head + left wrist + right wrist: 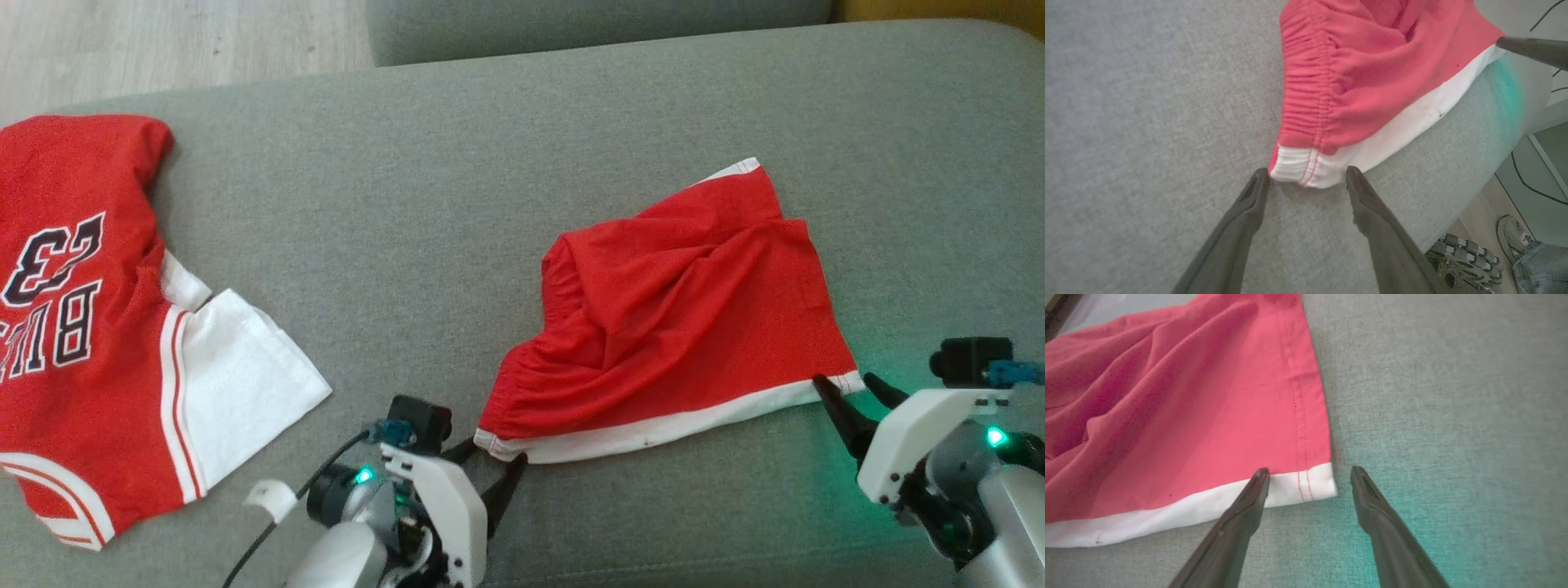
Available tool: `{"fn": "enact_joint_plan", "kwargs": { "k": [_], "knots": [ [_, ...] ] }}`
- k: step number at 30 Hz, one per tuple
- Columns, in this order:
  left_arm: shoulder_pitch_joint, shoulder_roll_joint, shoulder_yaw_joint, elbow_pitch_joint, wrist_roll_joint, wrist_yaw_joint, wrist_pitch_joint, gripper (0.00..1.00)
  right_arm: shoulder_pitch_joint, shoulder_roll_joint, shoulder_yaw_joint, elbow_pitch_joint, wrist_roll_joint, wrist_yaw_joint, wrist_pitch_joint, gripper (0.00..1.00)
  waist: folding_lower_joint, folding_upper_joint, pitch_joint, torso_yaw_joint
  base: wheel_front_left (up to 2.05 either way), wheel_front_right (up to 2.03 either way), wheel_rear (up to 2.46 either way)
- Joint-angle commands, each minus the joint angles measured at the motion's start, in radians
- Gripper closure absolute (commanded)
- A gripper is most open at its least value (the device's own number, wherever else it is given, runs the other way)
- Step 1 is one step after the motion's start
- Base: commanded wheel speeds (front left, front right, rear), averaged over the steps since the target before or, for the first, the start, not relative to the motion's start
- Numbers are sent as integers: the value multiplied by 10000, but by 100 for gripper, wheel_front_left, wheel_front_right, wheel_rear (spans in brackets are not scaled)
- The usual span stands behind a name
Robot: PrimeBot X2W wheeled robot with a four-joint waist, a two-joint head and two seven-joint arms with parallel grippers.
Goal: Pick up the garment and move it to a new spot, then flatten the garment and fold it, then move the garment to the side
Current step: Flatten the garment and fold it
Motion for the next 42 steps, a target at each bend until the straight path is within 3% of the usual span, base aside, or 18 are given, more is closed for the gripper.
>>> {"fn": "enact_joint_plan", "kwargs": {
  "k": [1, 10, 11, 12, 13, 14, 15, 16, 24, 30, 36, 42],
  "knots": [
    [-654, 48, 231, -146, 12, -23, -162, 0, -390, -261, 277, -196, 137, -7, -70, 0, 0, -1, 70, -1, 0, 0, 0],
    [-953, 65, 121, 135, 57, -39, -655, 0, -563, -320, 932, 180, 592, -7, -502, 2, 0, -1, 178, -27, 0, 0, 0],
    [-965, 66, 99, 158, 47, -41, -645, 13, -584, -337, 1001, 217, 634, -7, -546, 10, 0, -1, 176, -26, 0, 0, 0],
    [-981, 72, 73, 159, 48, -45, -673, 53, -606, -357, 1062, 247, 676, -7, -602, 29, 0, -1, 172, -27, 0, 0, 0],
    [-990, 75, 63, 157, 37, -47, -717, 87, -627, -374, 1115, 284, 718, -7, -651, 53, 0, -1, 170, -30, 0, 0, 0],
    [-990, 75, 63, 157, 37, -47, -717, 87, -627, -374, 1115, 284, 718, -7, -651, 53, 0, -1, 170, -30, 0, 0, 0],
    [-997, 76, 53, 162, 21, -49, -738, 100, -654, -389, 1160, 317, 742, -7, -726, 77, 0, -1, 166, -31, 0, 0, 0],
    [-1006, 84, 32, 161, 11, -53, -752, 100, -686, -392, 1191, 337, 773, -7, -837, 100, 0, -1, 164, -33, 0, 0, 0],
    [-933, 175, 97, -232, -73, 40, -1152, 100, -809, -497, 1357, 187, 1100, -7, -1926, 100, 0, -1, -100, -49, 0, 0, 0],
    [-1527, 326, 143, -1181, -195, 2, -880, 100, -937, -617, 1311, -1379, 2289, -7, -2394, 100, 0, -1, 2, -15, 0, 0, 0],
    [-4162, 518, 431, -1182, 142, 27, 120, 100, -2529, -1615, 1349, -2339, 2589, -7, -1922, 100, 0, -1, 1081, 109, 0, 0, 0],
    [-7942, 137, 869, 454, -247, 18, 943, 100, -5796, -2370, 1618, -2132, 2852, -7, -1279, 100, 0, -1, 2686, 369, 0, 0, 0]
  ]
}}
